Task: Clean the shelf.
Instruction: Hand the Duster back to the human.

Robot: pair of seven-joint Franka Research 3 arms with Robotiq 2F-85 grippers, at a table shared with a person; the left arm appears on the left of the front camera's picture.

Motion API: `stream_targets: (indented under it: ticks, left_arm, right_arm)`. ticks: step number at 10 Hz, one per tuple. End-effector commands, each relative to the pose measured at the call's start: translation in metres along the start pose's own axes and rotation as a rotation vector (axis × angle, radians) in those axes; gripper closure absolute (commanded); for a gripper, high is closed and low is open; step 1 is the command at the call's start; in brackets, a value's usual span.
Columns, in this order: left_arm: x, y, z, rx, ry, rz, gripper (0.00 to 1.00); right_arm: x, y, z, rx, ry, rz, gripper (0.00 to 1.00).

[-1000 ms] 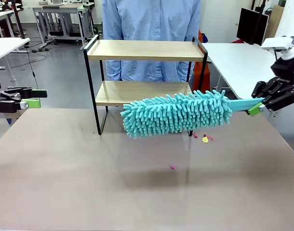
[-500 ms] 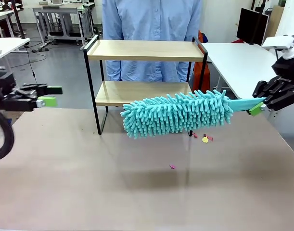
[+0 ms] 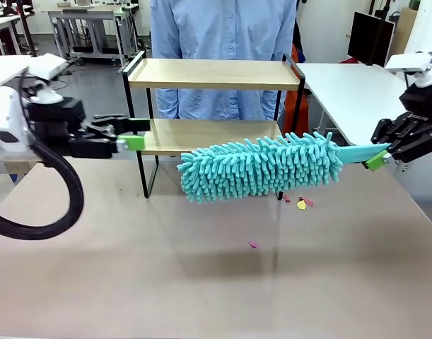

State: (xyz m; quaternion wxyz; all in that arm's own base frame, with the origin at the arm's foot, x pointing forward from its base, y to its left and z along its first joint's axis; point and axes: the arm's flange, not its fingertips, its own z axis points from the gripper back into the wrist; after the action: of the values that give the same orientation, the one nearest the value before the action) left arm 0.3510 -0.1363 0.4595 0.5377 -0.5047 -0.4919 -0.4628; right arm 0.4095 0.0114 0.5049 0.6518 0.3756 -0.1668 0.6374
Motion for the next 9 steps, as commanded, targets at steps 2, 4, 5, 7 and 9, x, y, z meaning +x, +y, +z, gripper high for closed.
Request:
stream_targets:
  ticks: [2,4,5,7,9]
  left_arm:
    - [-0.057,-0.078,-0.019,-0.114,0.008,-0.050,0.00]
    - [-0.066,-0.071,-0.032,0.024,0.042,-0.047,0.00]
    - [-0.026,-0.012,-0.043,-0.117,0.027,-0.026,0.00]
    - [-0.036,-0.007,-0.049,-0.078,0.048,-0.029,0.00]
    - [-0.047,-0.003,-0.058,-0.107,0.014,-0.031,0.00]
  right_arm:
    - [0.000,0.003,0.001,-0.001,-0.017,0.022,0.88]
    - [0.000,0.003,0.001,-0.001,-0.017,0.022,0.88]
    - [0.000,0.003,0.001,-0.001,-0.017,0.022,0.88]
    - [0.000,0.003,0.001,-0.001,-0.017,0.022,0.88]
    - [0.000,0.003,0.001,-0.001,-0.017,0.022,0.88]
